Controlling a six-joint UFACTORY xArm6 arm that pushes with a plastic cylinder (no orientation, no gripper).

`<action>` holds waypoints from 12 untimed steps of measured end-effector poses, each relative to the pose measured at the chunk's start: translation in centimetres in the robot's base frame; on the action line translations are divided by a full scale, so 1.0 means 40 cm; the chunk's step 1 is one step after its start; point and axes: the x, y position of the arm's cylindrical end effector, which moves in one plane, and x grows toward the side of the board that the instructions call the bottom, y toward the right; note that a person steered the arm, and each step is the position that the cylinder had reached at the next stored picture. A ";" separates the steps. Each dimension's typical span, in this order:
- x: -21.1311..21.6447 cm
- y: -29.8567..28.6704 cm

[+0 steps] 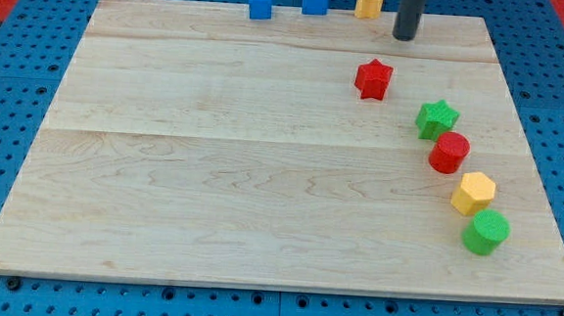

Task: Move the red star to the left of the blue cube

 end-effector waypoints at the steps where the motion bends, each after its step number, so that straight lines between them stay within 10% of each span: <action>1: 0.073 0.049; 2: 0.235 0.044; 7: 0.307 -0.327; 10: 0.160 -0.297; 12: 0.244 -0.054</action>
